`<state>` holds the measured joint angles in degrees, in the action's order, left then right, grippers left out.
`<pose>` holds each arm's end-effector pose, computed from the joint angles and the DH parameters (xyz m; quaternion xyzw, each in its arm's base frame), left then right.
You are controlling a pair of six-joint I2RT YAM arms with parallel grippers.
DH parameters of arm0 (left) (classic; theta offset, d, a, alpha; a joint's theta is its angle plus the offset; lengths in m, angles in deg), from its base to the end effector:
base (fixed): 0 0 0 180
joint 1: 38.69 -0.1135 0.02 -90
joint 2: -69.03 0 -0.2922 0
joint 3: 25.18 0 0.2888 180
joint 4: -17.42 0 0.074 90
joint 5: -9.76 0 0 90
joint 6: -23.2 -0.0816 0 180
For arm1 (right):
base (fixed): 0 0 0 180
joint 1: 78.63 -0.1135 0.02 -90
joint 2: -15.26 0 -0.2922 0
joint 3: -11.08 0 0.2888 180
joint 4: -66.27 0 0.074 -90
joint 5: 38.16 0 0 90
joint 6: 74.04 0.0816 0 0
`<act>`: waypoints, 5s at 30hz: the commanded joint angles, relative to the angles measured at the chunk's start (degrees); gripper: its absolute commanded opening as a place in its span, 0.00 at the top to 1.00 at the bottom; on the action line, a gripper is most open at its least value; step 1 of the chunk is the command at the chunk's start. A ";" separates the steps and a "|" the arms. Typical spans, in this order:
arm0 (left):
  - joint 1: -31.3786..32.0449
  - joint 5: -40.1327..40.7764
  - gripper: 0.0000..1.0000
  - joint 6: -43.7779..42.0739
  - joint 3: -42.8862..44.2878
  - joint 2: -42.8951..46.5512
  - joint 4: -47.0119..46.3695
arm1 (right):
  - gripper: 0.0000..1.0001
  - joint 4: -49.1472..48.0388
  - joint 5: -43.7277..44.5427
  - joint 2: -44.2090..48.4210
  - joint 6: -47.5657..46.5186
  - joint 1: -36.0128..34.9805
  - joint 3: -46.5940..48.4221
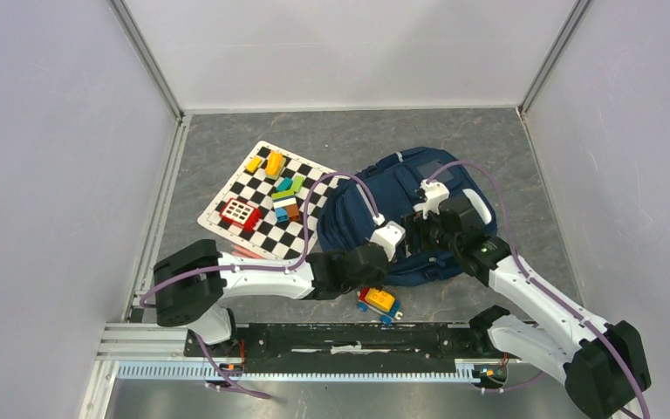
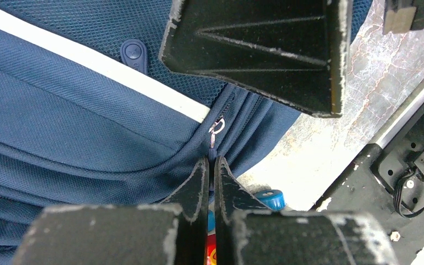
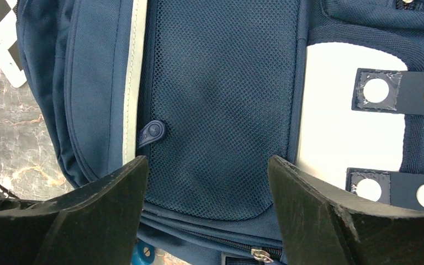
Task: Pack the student bag
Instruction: Unzip the student bag at the center of the board.
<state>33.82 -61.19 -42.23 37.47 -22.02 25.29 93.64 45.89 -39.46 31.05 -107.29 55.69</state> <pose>0.1460 -0.3747 0.1789 0.2891 0.8343 -0.2362 0.4057 0.2229 0.1315 0.2069 -0.1286 0.8866 0.2078 0.3927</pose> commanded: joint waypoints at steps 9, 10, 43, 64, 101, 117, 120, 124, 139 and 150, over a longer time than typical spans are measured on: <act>-0.87 8.51 0.98 1.28 -0.56 6.75 6.03 | 0.15 2.36 8.23 3.84 -0.41 0.25 0.11; -0.87 7.96 0.98 1.35 -0.43 6.53 6.35 | 0.15 3.50 8.39 3.78 -0.60 0.27 1.00; -8.72 11.89 0.98 -2.83 -4.29 15.02 12.71 | 1.00 2.91 13.75 1.38 -2.41 2.74 2.17; -29.60 -3.91 0.98 -17.07 11.46 4.31 20.50 | 1.00 0.70 16.18 -1.01 -4.65 3.89 6.79; -32.38 -29.69 0.98 -17.33 13.53 5.31 18.62 | 0.24 -25.01 20.71 -8.11 -20.71 -24.99 5.14; -32.43 -28.86 0.98 -16.20 12.72 6.80 17.48 | 0.85 -30.29 34.72 -15.12 -21.07 -27.01 1.16; -32.43 -26.83 0.98 -15.81 12.95 6.78 17.13 | 1.00 -26.32 35.61 -12.16 -21.11 -26.97 0.58; -34.05 -22.35 0.98 -14.06 15.51 5.86 18.27 | 1.00 -19.66 37.72 -6.27 -21.03 -26.97 -1.24; -40.76 -19.25 0.98 -10.26 28.24 -9.10 17.18 | 1.00 -7.58 39.34 12.81 -17.77 -26.97 -3.27; -40.87 -24.79 0.98 -11.44 24.34 -8.93 14.61 | 0.66 -7.47 37.84 13.41 -16.77 -27.01 -3.45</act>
<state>-7.32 -83.23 -53.96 64.79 -35.59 43.49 85.46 81.51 -26.78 13.65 -134.77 51.65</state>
